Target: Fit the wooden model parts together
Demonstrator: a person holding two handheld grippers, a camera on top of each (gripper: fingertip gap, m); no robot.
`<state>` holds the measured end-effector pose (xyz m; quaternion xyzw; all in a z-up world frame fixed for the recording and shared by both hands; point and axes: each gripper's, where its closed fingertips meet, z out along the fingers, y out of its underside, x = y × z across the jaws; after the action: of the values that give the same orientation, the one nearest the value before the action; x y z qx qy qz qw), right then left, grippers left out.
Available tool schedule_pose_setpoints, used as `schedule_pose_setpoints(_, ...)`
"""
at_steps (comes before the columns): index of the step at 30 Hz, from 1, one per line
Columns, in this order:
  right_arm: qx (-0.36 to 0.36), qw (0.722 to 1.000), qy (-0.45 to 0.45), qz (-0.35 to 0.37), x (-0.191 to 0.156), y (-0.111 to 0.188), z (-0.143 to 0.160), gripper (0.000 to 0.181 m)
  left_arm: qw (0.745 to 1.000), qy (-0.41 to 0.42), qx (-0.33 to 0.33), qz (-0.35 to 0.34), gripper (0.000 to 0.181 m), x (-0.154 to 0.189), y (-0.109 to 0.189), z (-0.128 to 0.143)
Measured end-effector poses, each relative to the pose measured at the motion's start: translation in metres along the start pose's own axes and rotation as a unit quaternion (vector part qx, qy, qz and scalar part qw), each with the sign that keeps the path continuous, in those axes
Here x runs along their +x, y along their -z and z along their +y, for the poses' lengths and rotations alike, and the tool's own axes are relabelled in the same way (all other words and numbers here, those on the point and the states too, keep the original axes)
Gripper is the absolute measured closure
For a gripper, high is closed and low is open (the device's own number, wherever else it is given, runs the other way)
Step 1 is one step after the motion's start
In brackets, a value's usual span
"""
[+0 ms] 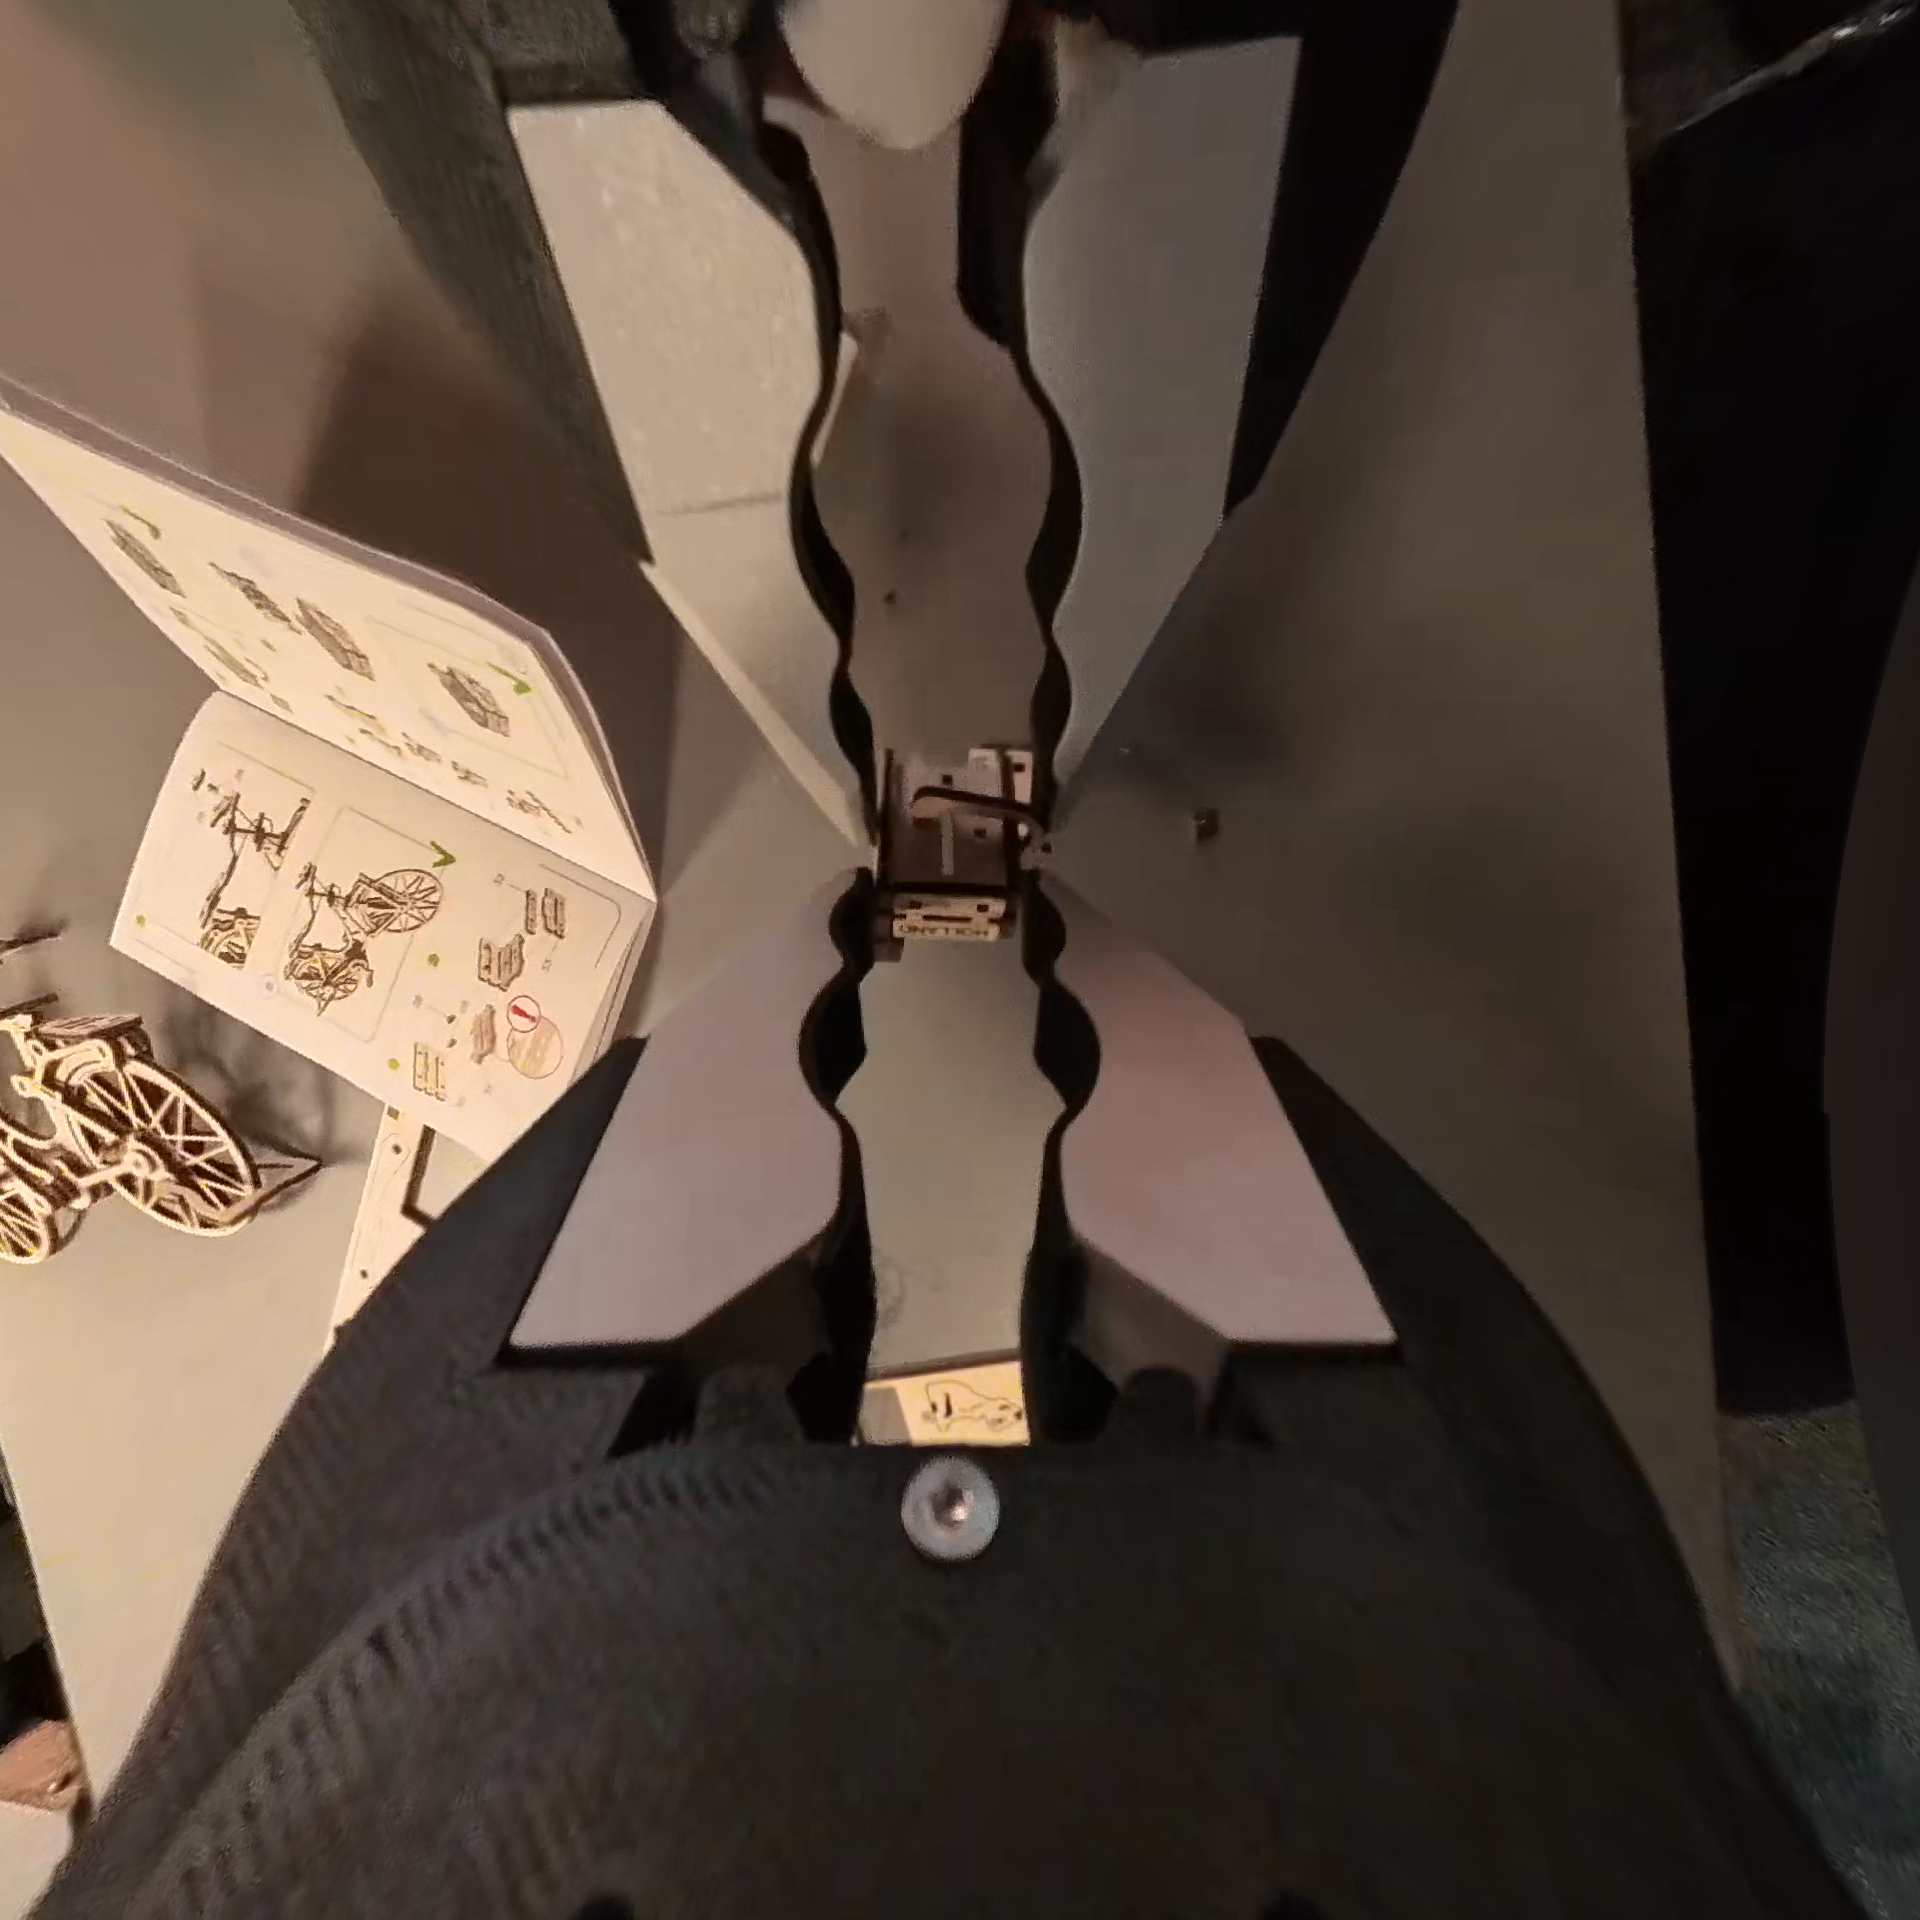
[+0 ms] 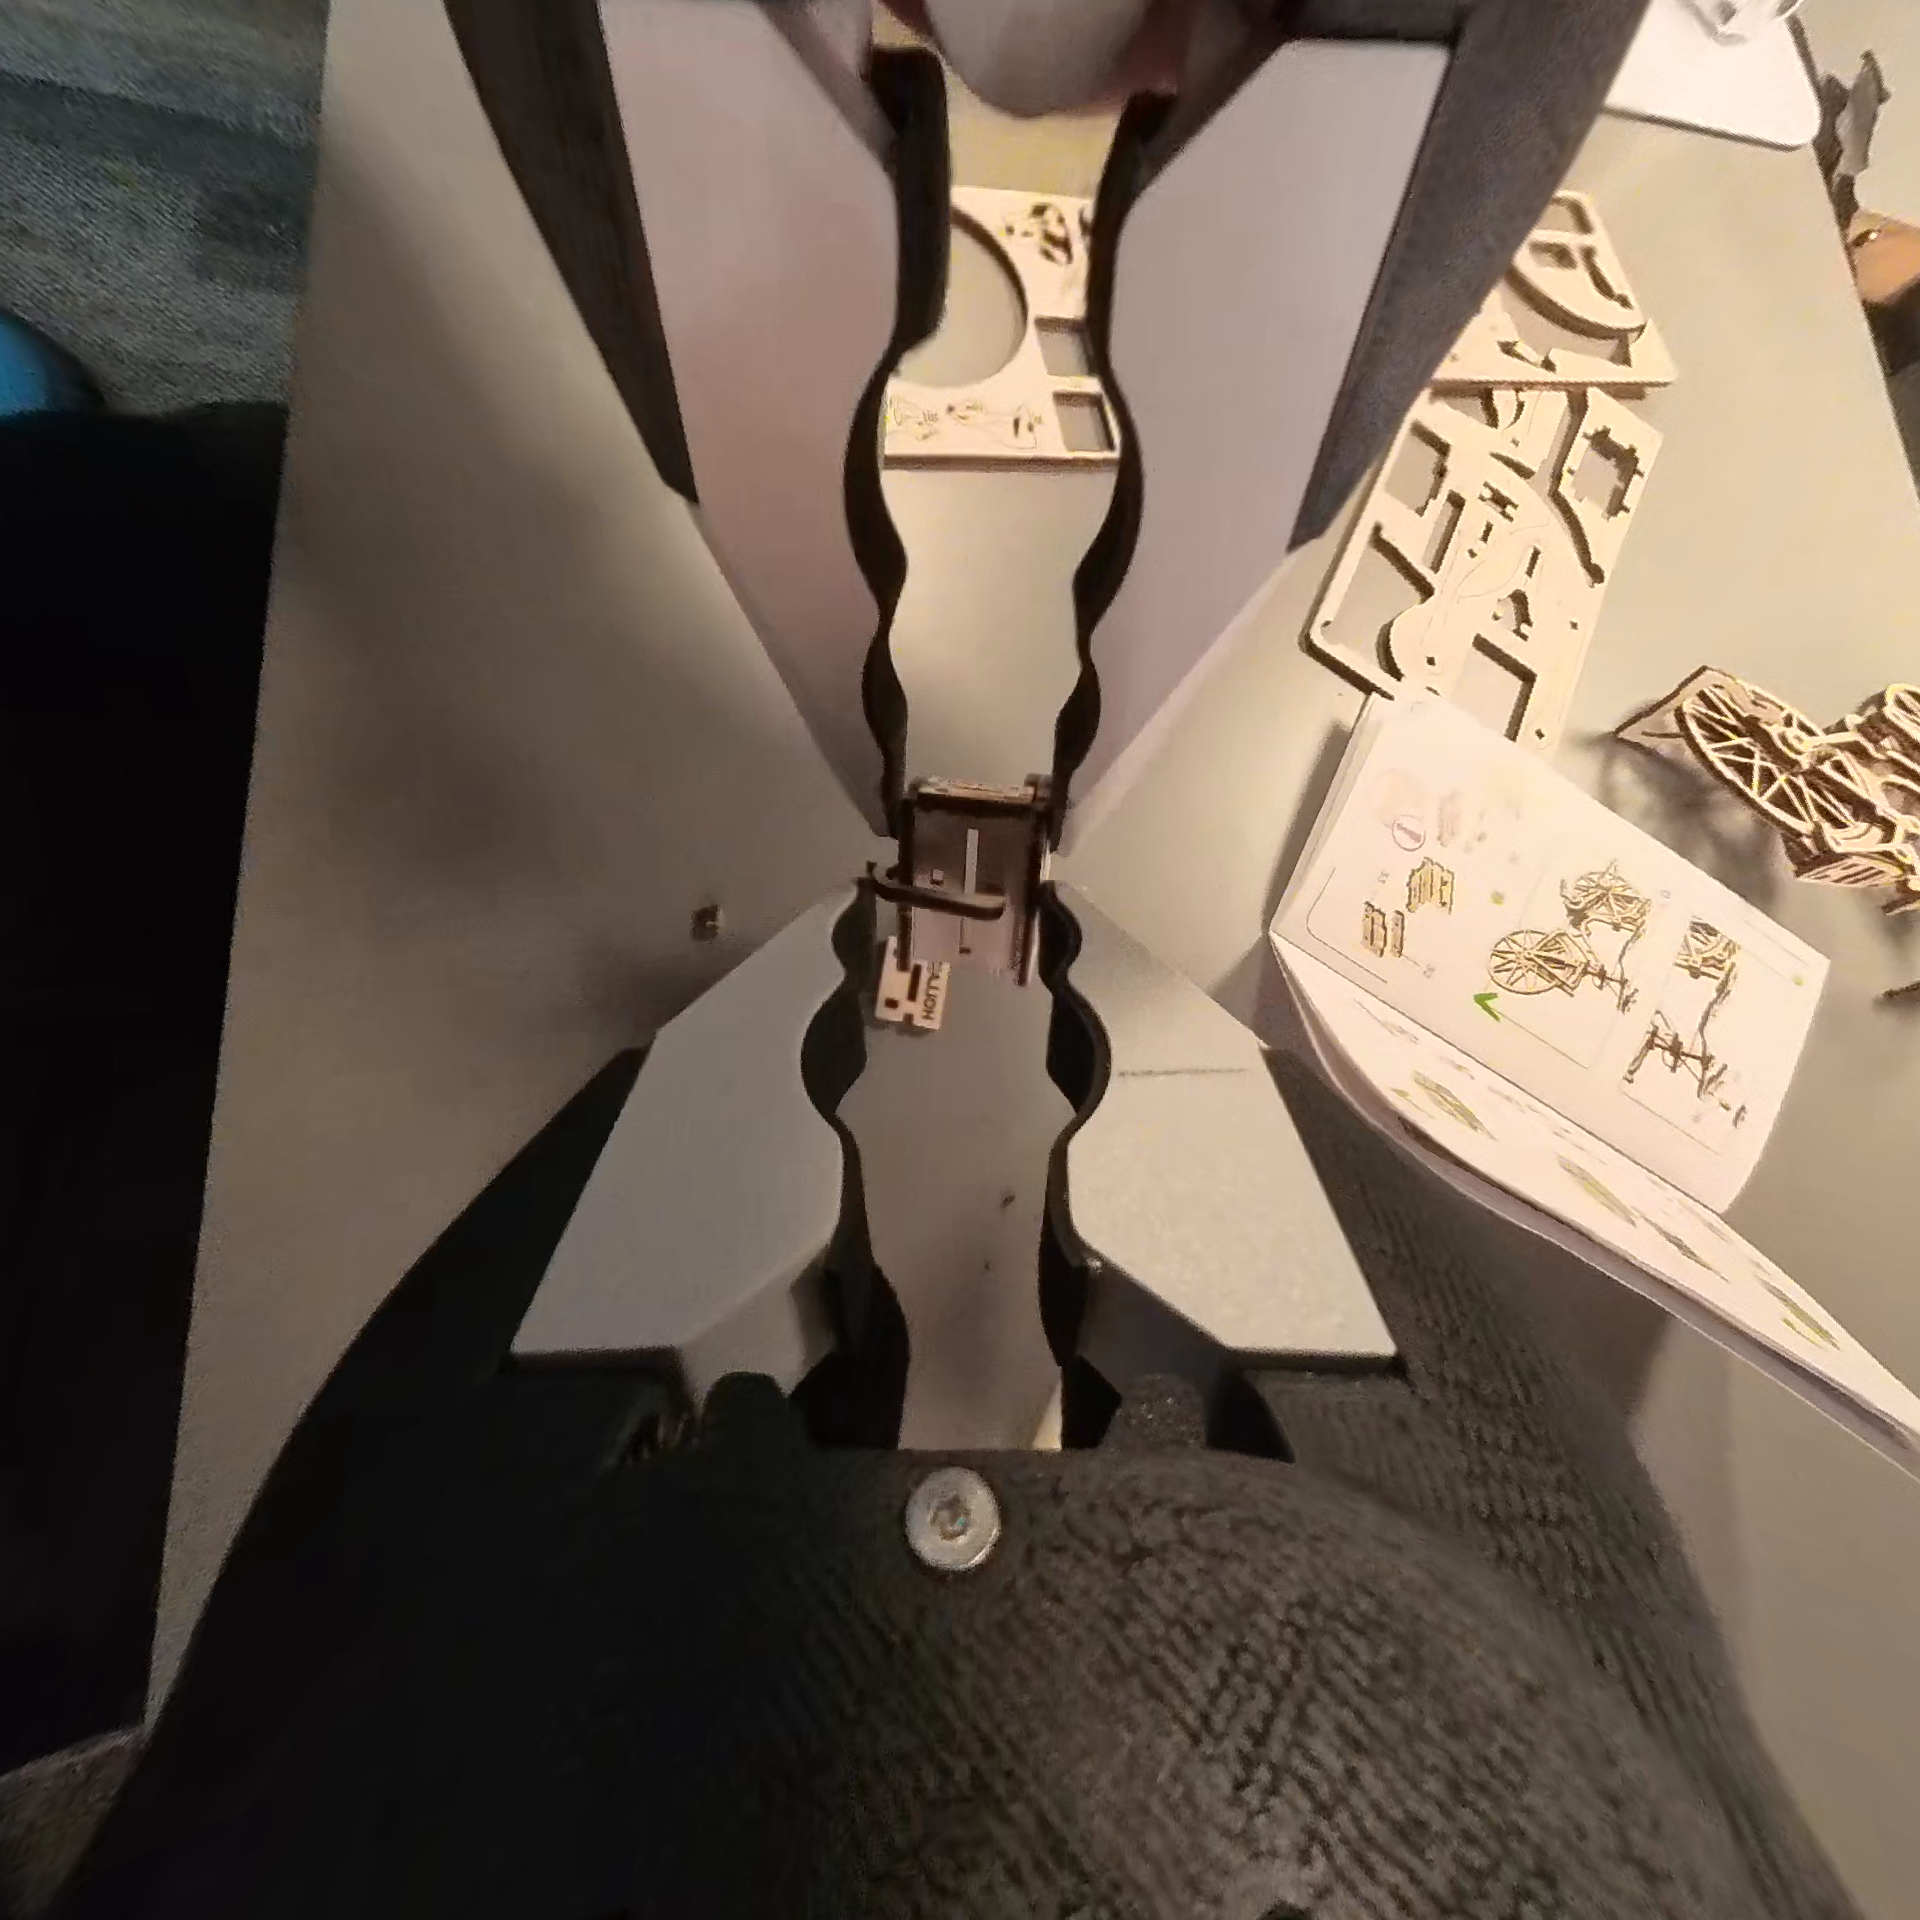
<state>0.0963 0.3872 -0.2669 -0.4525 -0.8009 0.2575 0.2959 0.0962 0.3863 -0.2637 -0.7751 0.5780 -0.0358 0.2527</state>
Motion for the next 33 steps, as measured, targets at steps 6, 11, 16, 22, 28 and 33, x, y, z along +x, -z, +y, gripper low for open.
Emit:
schedule_pose_setpoints(6, 0.081, 0.996, -0.042, -0.018, -0.001, 0.008, -0.003, 0.152, 0.999, 0.014, 0.023, 0.017, 0.155, 0.000, 0.005, -0.010)
schedule_pose_setpoints(11, 0.076, 0.996, -0.050, -0.003, 0.000, 0.006, -0.004, 0.149, 0.999, 0.016, 0.000, 0.028, 0.155, -0.001, 0.003, -0.010)
schedule_pose_setpoints(16, 0.059, 0.996, -0.063, 0.024, 0.008, 0.009, 0.004, 0.151, 0.999, 0.030, -0.019, -0.010, 0.141, -0.013, 0.004, -0.010)
schedule_pose_setpoints(22, 0.176, 0.954, -0.241, 0.023, 0.024, 0.043, 0.015, 0.151, 0.987, 0.131, 0.095, 0.004, 0.126, -0.008, 0.011, 0.003)
schedule_pose_setpoints(28, 0.289, 0.885, -0.366, 0.000, 0.025, 0.068, 0.018, 0.151, 0.972, 0.144, 0.142, 0.120, 0.124, 0.020, -0.028, -0.008)
schedule_pose_setpoints(33, 0.312, 0.865, -0.392, 0.019, 0.020, 0.075, 0.021, 0.151, 0.975, 0.153, 0.099, 0.127, 0.126, 0.022, -0.043, 0.002)
